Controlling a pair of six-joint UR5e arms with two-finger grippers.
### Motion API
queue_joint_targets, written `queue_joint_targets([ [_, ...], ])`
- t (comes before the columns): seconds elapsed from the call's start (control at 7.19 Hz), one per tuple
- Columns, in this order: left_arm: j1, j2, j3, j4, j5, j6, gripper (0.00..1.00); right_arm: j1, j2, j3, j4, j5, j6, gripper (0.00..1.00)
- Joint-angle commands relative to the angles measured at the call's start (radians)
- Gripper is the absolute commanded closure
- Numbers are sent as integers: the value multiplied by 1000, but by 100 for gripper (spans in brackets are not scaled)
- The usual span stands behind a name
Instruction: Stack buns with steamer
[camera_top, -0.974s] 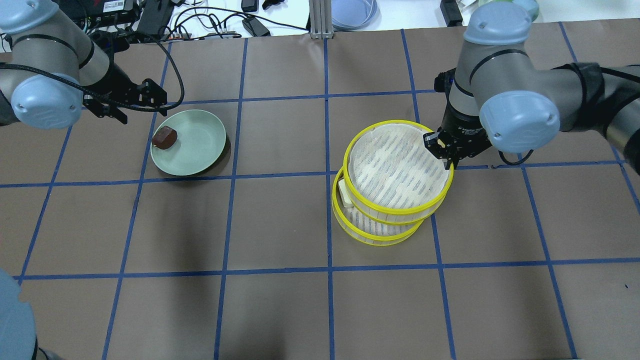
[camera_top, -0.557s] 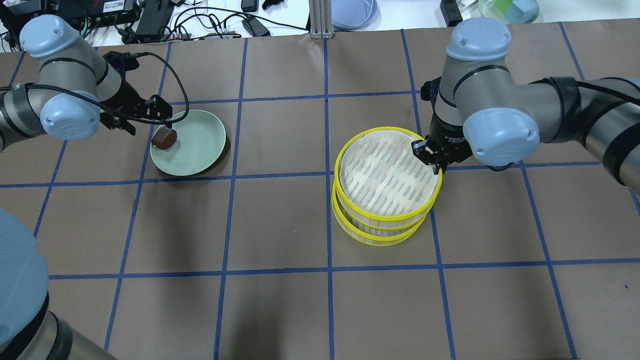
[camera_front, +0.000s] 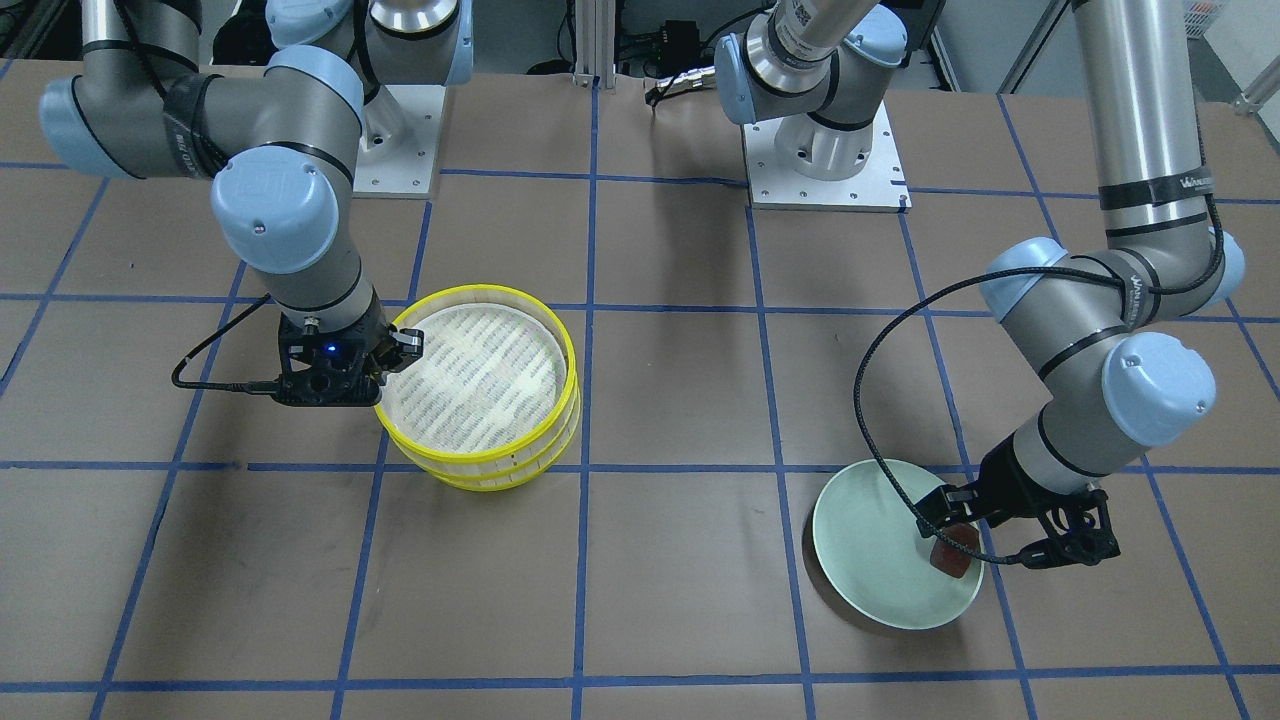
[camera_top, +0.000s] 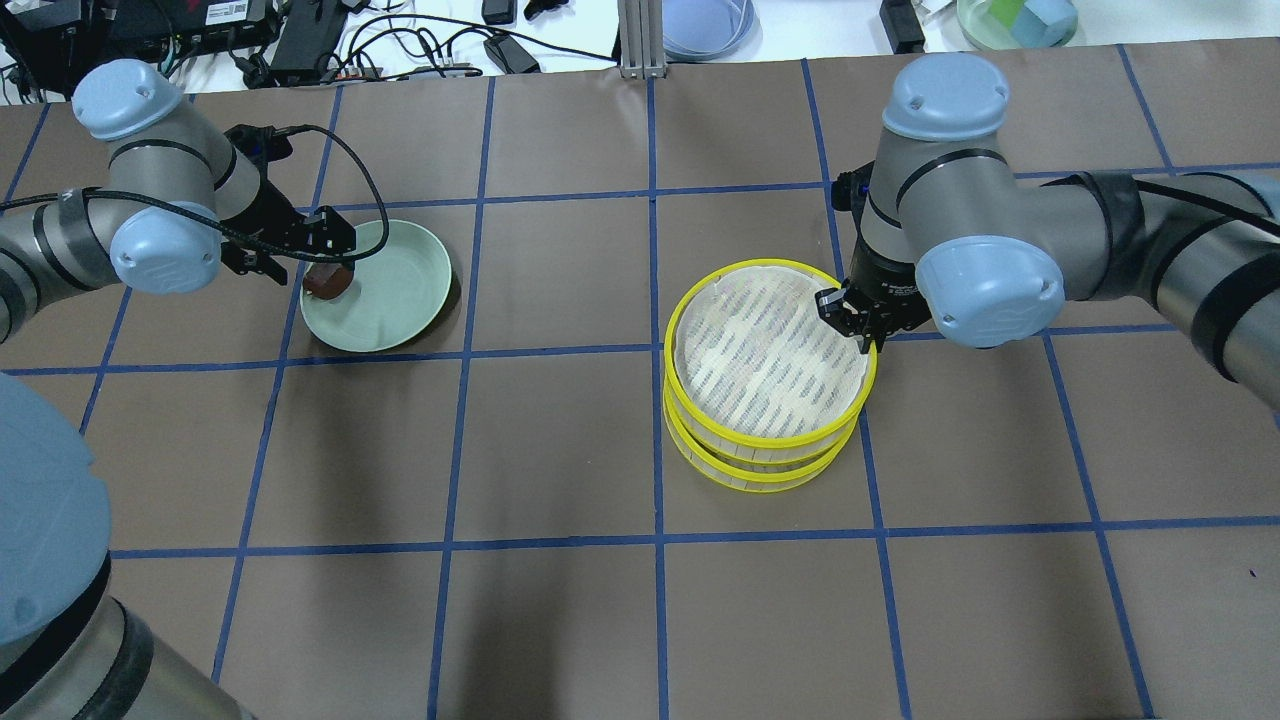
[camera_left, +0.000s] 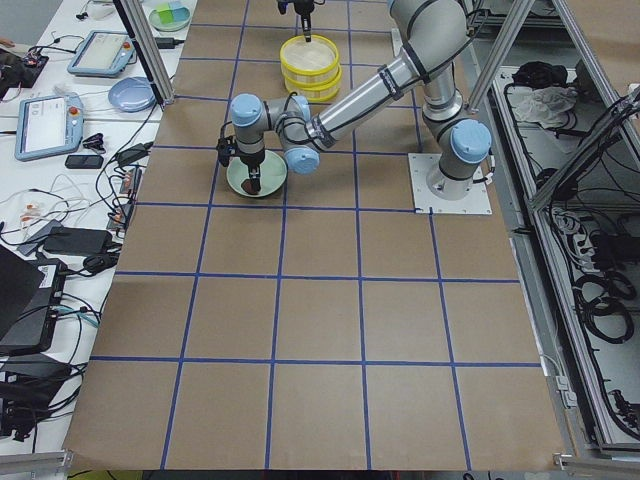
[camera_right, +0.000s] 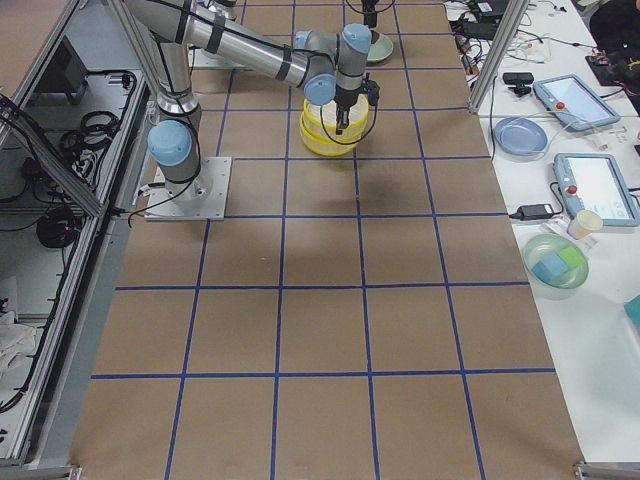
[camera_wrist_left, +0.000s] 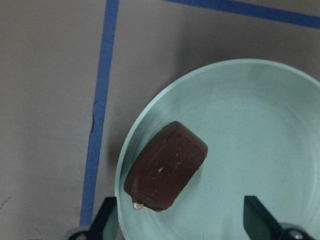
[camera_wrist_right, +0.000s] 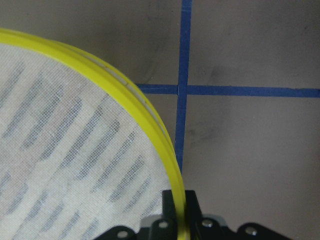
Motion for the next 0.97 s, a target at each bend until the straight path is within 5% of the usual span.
queue_joint_targets([
  [0.0,0,-17,1,24,4,0,36,13,-2,0,0,-6,-1,100],
  [0.14,0,-30,1,41,4,0,37,13,-5,2,0,-6,-2,100],
  [0.28,0,-33,1,57,4,1,48,13,-3,2,0,-4,-37,100],
  [0.42,0,-37,1,64,5,9,75,13,-2,0,0,-6,-41,100],
  [0.56,0,-37,1,81,5,14,88,13,0,0,0,-7,-42,100],
  [0.83,0,-37,12,89,5,23,100,13,0,2,0,-10,-44,100],
])
